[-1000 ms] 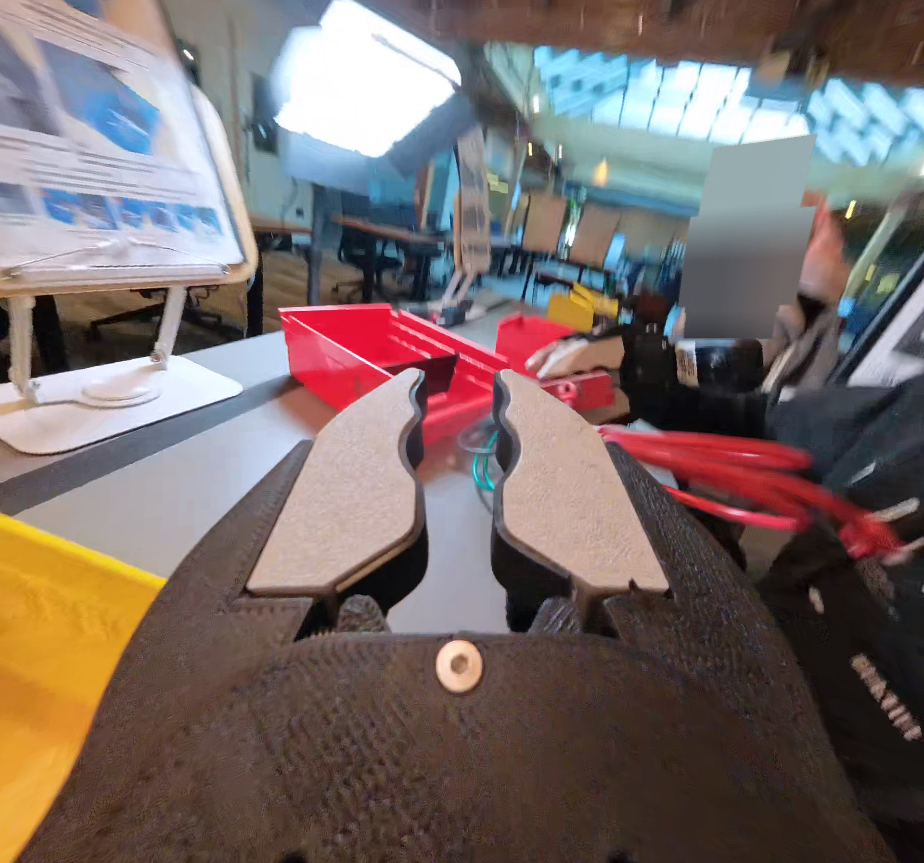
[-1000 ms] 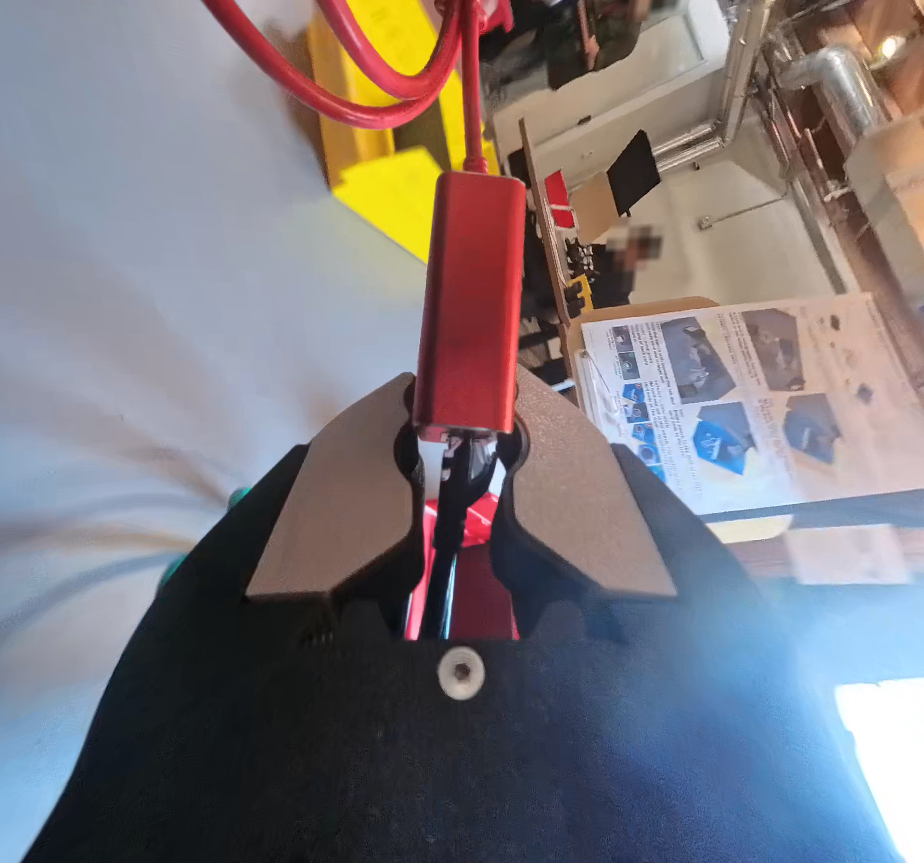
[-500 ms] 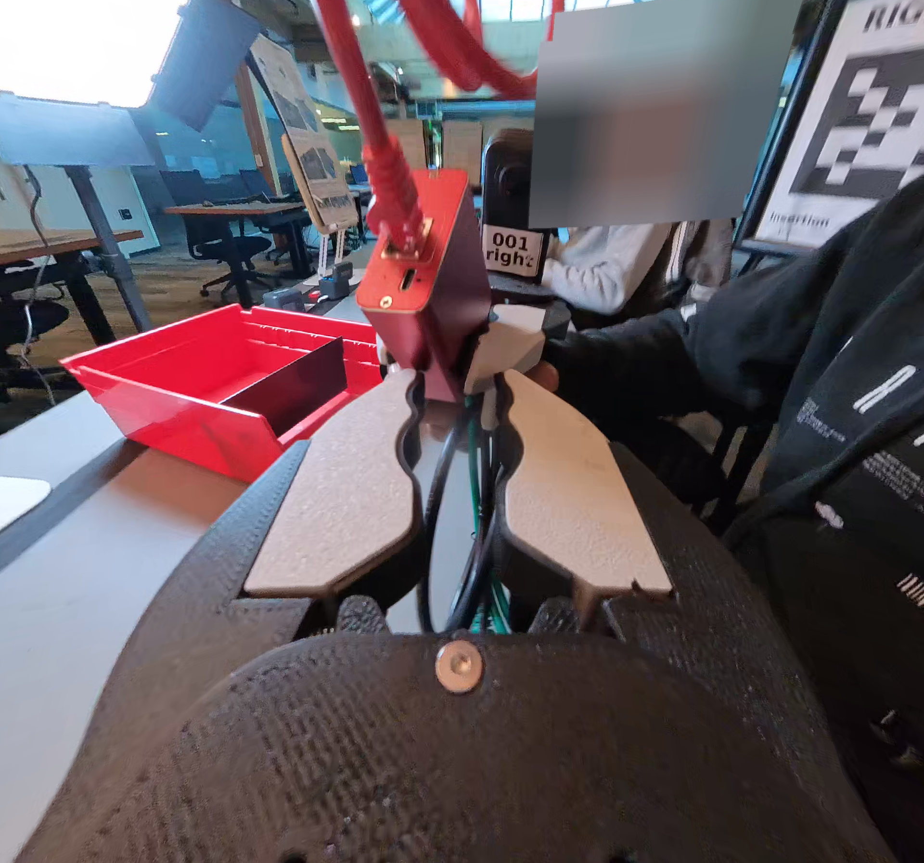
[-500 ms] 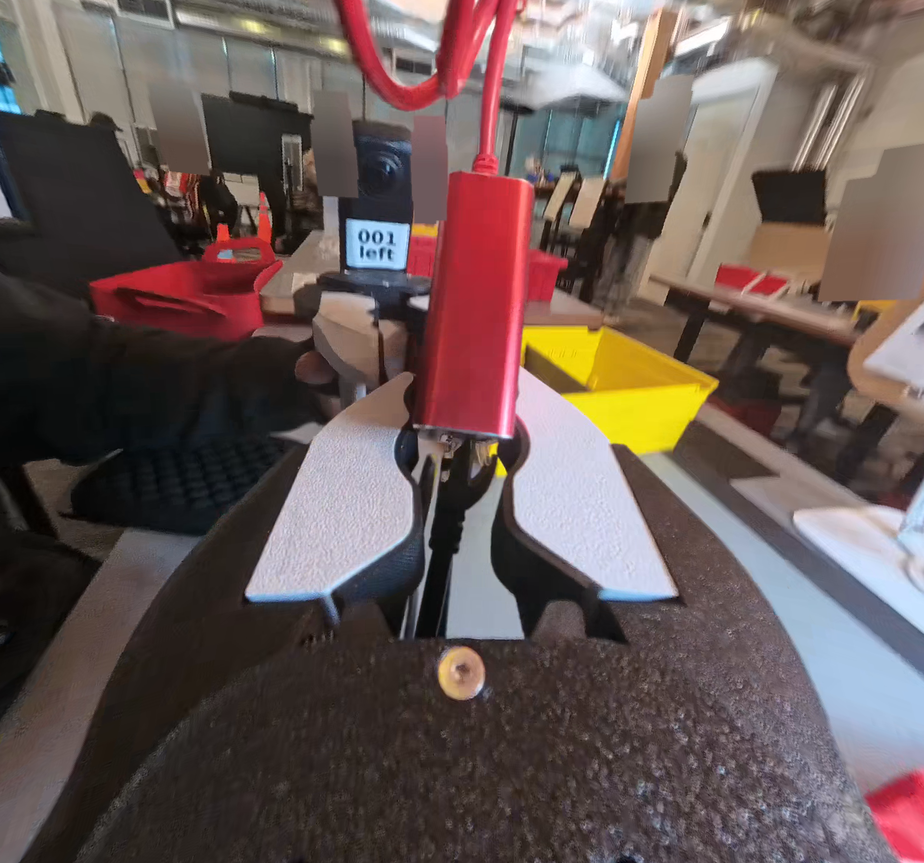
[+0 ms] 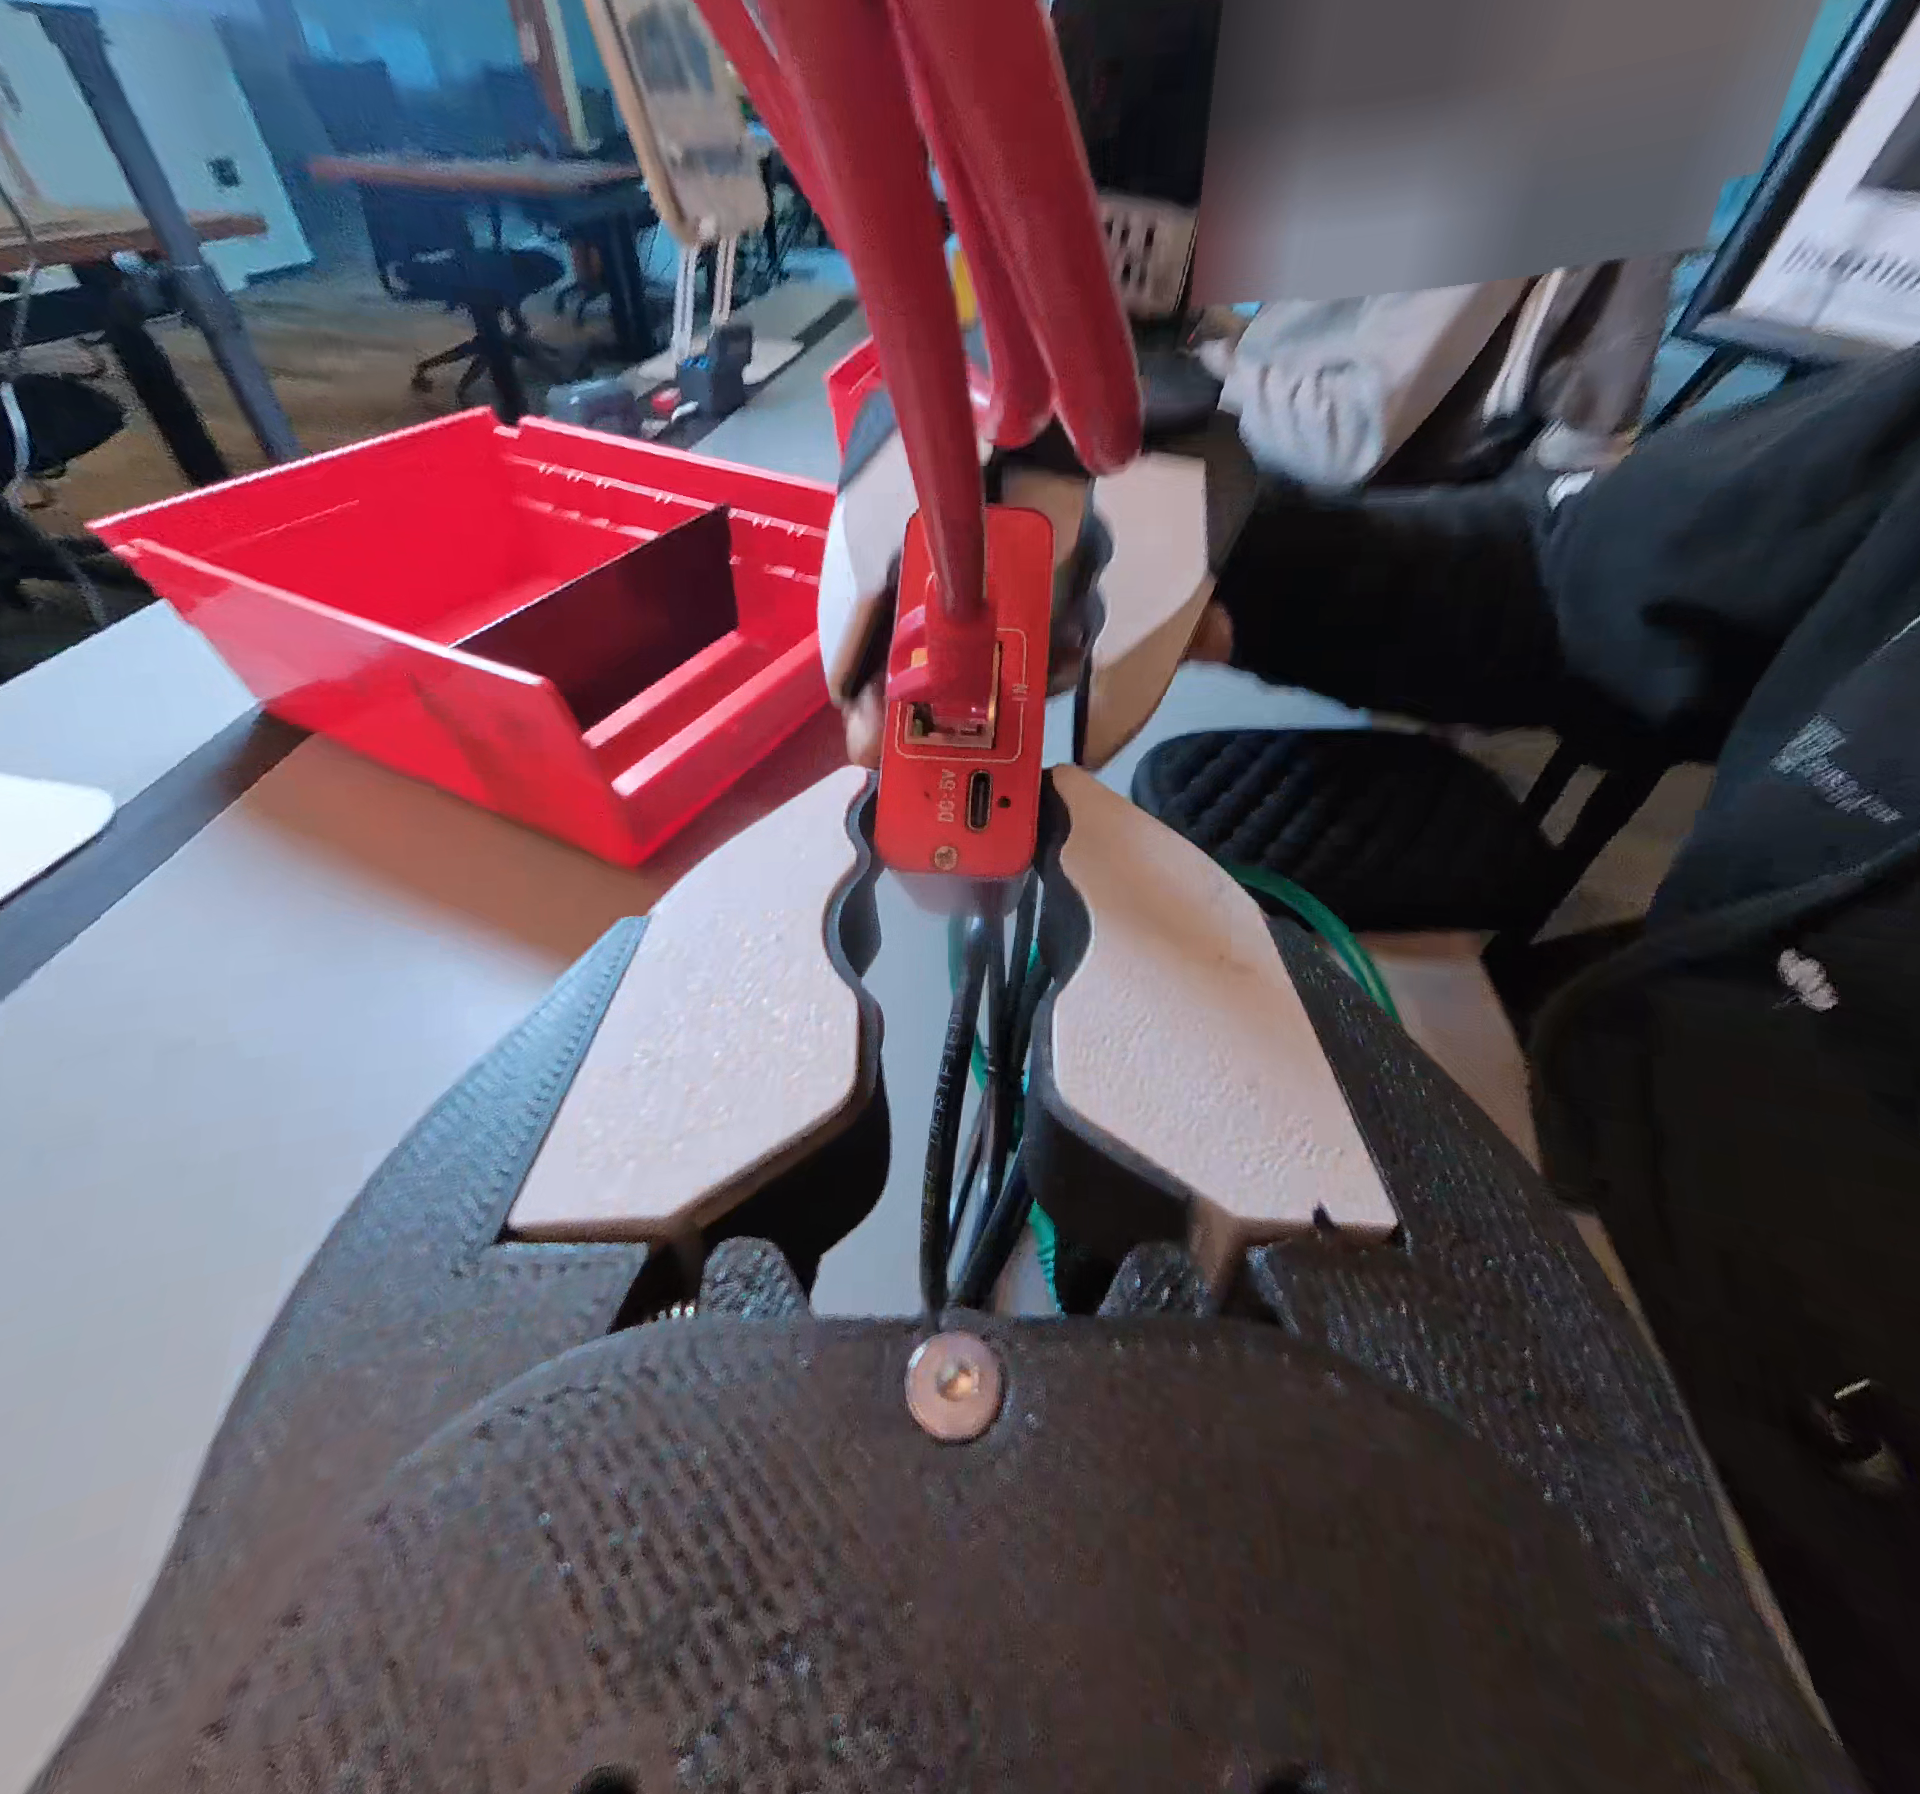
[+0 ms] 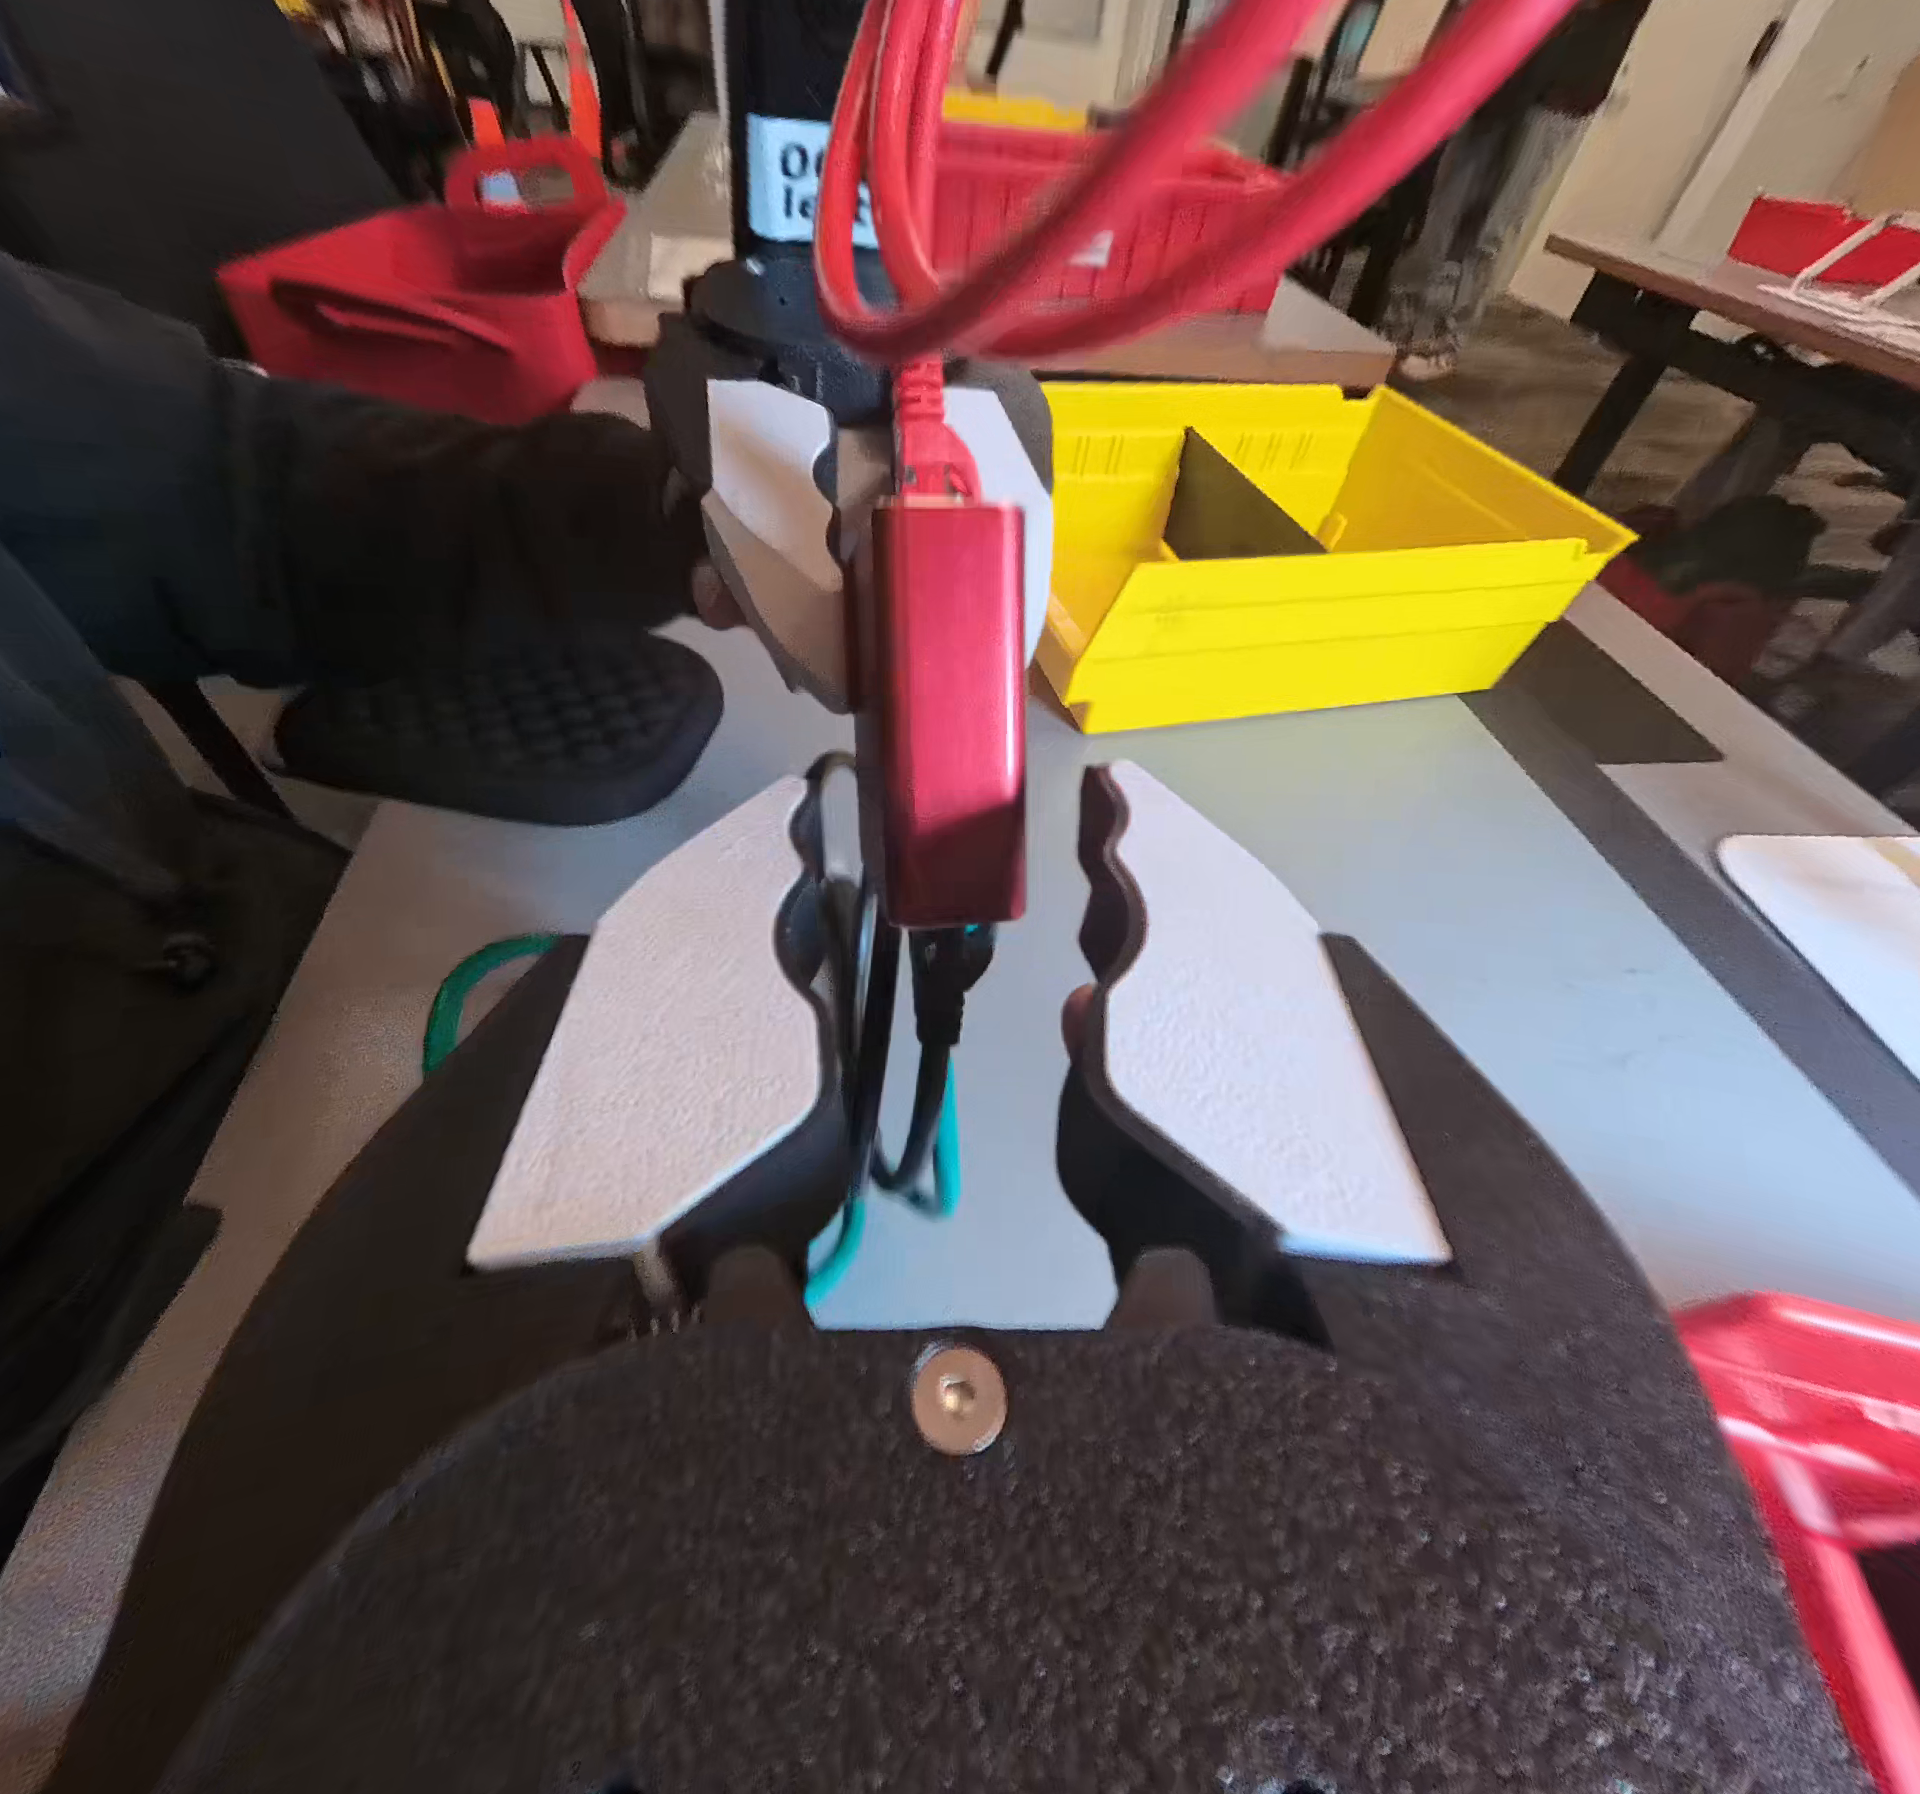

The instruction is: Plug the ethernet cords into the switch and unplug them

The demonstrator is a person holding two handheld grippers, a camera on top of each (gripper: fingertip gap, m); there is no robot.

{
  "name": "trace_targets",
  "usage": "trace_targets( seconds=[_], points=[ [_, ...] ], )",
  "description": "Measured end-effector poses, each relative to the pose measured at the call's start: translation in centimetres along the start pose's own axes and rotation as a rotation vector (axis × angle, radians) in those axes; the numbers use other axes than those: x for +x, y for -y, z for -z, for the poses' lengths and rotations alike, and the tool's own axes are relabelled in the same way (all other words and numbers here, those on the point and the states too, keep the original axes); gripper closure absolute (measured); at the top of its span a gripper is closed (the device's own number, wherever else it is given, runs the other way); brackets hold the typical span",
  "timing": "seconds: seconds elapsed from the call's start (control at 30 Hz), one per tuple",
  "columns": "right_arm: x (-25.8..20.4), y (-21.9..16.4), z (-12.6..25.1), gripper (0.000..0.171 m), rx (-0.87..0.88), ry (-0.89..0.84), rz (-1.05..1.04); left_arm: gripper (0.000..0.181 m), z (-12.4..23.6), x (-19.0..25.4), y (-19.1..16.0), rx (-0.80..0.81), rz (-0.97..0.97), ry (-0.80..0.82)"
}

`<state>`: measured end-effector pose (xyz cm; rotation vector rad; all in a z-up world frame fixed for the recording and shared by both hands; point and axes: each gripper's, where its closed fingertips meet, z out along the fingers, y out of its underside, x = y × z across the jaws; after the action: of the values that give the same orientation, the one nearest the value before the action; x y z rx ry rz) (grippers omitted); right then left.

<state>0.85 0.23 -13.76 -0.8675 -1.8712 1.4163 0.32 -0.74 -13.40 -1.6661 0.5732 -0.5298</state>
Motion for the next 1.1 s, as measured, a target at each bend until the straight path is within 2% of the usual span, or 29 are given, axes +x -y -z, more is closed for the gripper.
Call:
trace_targets(
  seconds=[0.07,0.17,0.2,0.27,0.33,0.4,0.47,0.57,0.67,0.77,0.87,0.97,1.1],
  points=[
    [0.2,0.5,0.7,0.116,-0.096,-0.001,0.048,0.155,-0.1,0.0,-0.2,-0.062,-0.032,0.024],
    [-0.2,1.1,0.8,0.119,-0.240,0.006,0.154,0.154,-0.9,0.3,-0.3,-0.136,-0.083,0.051],
    [-0.5,0.9,0.6,0.121,-0.297,0.019,0.180,0.154,-1.2,0.7,-0.2,-0.143,-0.099,0.040],
    [-0.9,0.7,0.3,0.142,-0.383,0.045,0.278,0.154,-1.6,1.0,-0.1,-0.169,-0.123,0.043],
    [-1.0,1.4,0.6,0.143,-0.439,0.073,0.334,0.154,-1.3,1.3,0.8,-0.117,-0.145,0.045],
    [-0.1,3.3,1.4,0.144,-0.473,0.059,0.401,0.146,-0.1,1.1,2.9,0.007,-0.067,0.052],
    [1.8,6.2,2.8,0.144,-0.472,0.009,0.433,0.142,2.2,-0.3,4.9,0.129,-0.017,0.117],
    [6.8,9.9,5.9,0.144,-0.504,-0.142,0.479,0.146,5.7,-1.5,6.0,0.228,-0.004,0.181],
    [12.1,12.8,9.4,0.144,-0.487,-0.273,0.459,0.149,7.4,-2.2,5.0,0.247,0.027,0.215],
    [17.5,14.0,12.8,0.144,-0.457,-0.401,0.413,0.149,7.2,-2.7,3.0,0.216,0.042,0.229],
    [22.7,12.4,15.6,0.143,-0.460,-0.515,0.363,0.151,6.5,-3.2,1.6,0.201,0.078,0.222],
    [26.9,9.0,17.6,0.143,-0.450,-0.606,0.293,0.153,5.9,-3.5,0.5,0.184,0.095,0.218],
    [31.3,0.6,19.7,0.144,-0.528,-0.709,0.101,0.154,5.1,-3.6,-0.5,0.149,0.104,0.206]
  ],
)
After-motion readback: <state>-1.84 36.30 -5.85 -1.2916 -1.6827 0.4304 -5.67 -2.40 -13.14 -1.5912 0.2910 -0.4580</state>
